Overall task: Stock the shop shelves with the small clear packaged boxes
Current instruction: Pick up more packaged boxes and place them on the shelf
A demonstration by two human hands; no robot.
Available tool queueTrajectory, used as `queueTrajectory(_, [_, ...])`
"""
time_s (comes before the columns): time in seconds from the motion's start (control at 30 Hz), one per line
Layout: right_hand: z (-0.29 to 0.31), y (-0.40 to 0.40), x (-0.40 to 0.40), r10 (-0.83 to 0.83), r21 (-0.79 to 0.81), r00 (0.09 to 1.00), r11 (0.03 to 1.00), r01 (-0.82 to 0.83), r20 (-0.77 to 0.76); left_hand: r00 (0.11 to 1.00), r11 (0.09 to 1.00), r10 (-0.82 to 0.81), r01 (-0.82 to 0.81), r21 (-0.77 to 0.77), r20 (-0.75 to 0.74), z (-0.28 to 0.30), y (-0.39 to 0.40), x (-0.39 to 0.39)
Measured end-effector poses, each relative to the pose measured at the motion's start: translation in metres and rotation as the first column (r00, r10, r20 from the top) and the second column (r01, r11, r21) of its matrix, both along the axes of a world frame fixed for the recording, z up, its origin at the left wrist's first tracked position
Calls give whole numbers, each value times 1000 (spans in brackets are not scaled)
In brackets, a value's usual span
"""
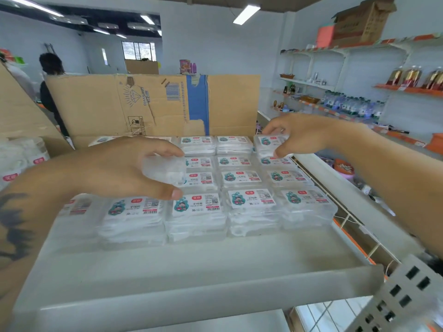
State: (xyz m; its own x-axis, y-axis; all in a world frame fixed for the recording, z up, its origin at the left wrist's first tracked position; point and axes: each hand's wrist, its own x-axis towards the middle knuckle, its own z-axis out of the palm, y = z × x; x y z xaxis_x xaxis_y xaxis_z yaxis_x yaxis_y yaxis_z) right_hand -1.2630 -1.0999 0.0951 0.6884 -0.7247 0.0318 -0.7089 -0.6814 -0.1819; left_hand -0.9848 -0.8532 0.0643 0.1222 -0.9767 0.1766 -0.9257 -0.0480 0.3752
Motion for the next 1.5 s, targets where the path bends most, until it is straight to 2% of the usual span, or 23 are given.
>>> queueTrajectory(0.27, [-15, -9, 1, 40, 0, 999, 999, -40, 26, 999, 999, -43, 43, -28, 14, -4, 1, 10])
queueTrajectory(0.47, [-16, -8, 4, 34, 27, 995, 999, -36, 93, 997, 997, -66, 68, 36, -35, 1, -1, 24])
queueTrajectory(0.8, [-25, -12, 8, 22, -37, 996, 999, -19, 83, 986, 988, -88, 69, -135, -142, 1, -5, 14])
queueTrajectory(0.93, [-24, -9, 8, 20, -33, 998, 999, -18, 54, 979, 987, -103, 78, -141, -175, -1, -5, 10])
queueTrajectory(1.03, [-14, 7, 7, 53, -172, 997, 984, -44, 49, 952, 985, -123, 84, -149, -280, -1, -6, 6])
queueTrajectory(1.1, [-3, 25, 12, 142, -325, 979, 942, -88, 147, 921, 984, -146, 96, -152, -362, -1, -7, 5])
queueTrajectory(1.17, [5, 45, 22, 273, -400, 924, 904, -152, 267, 880, 979, -168, 94, -183, -445, -2, -8, 3])
queueTrajectory(1.2, [8, 57, 28, 318, -366, 891, 911, -193, 322, 863, 975, -178, 89, -204, -473, -2, -8, 1])
queueTrajectory(1.27, [6, 84, 42, 380, -157, 810, 924, -347, 447, 846, 971, -188, 84, -223, -499, -3, -9, -5])
queueTrajectory(1.3, [3, 96, 50, 405, -73, 777, 902, -425, 481, 840, 970, -196, 92, -224, -506, -4, -9, -8])
queueTrajectory(1.4, [-9, 111, 64, 514, -48, 750, 836, -547, 416, 835, 973, -196, 99, -210, -515, -2, -9, -13])
queueTrajectory(1.5, [-14, 108, 67, 488, -8, 745, 839, -544, 454, 837, 974, -176, 72, -214, -518, -1, -10, -13])
